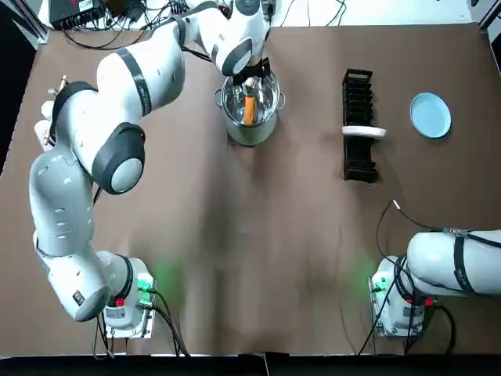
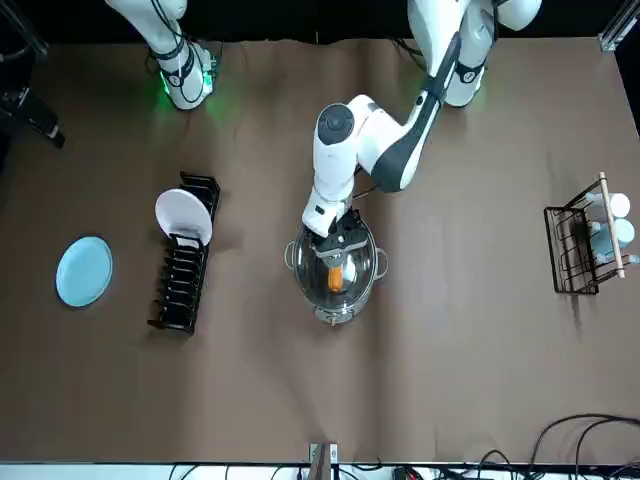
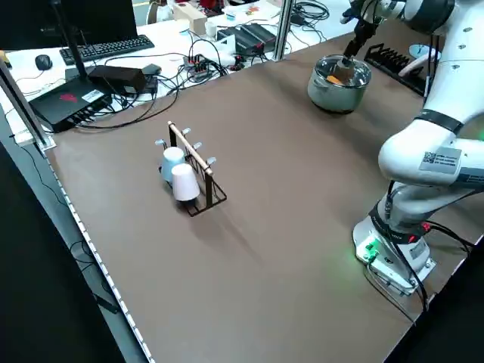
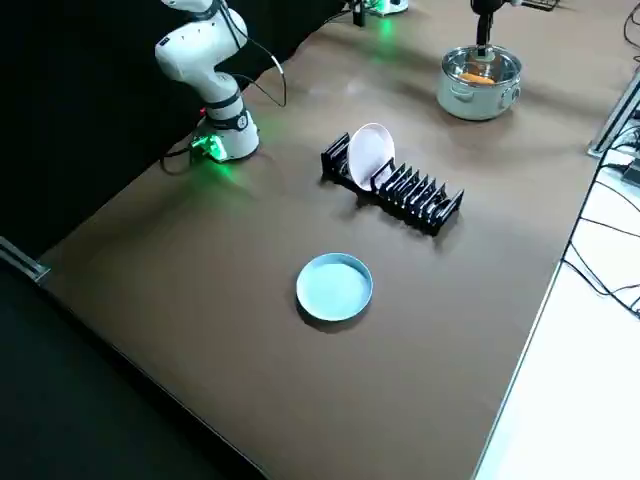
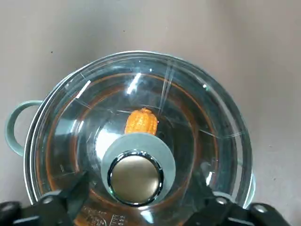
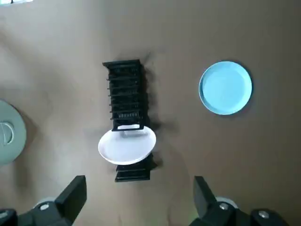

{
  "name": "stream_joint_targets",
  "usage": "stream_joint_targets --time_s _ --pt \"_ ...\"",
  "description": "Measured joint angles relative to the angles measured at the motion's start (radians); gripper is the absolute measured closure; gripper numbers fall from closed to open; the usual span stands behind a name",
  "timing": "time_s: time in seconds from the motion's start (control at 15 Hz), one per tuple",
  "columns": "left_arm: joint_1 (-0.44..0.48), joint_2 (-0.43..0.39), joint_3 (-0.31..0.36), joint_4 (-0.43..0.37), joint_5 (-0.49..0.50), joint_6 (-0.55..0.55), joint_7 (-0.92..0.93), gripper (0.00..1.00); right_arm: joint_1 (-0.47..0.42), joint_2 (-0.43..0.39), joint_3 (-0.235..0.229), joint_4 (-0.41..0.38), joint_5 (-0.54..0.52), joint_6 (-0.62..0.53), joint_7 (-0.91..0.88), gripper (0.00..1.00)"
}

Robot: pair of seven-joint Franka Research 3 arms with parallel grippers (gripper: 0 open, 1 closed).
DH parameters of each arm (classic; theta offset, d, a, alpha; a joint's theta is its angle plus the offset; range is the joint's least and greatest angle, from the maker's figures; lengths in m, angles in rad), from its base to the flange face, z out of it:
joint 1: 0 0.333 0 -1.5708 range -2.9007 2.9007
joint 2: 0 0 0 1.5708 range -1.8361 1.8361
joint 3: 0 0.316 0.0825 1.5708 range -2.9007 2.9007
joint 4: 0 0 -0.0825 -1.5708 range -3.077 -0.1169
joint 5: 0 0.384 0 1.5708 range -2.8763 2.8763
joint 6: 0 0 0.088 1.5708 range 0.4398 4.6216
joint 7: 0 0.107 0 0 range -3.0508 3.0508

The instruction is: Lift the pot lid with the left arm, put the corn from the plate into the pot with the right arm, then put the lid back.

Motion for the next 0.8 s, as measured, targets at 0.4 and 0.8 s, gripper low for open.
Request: stream_joint_targets --time_s 0.4,0.8 --pt "0.026 -0.033 0.005 0.026 0.0 -0.08 0.002 0.0 0.001 0.002 0.001 -0.029 0.0 -0.003 0.001 0.0" --pt "0.212 -0.207 0.0 0.033 -0.026 -0.353 0.303 0.0 0.001 0.005 0.0 -0.074 -0.001 0.014 0.001 0.0"
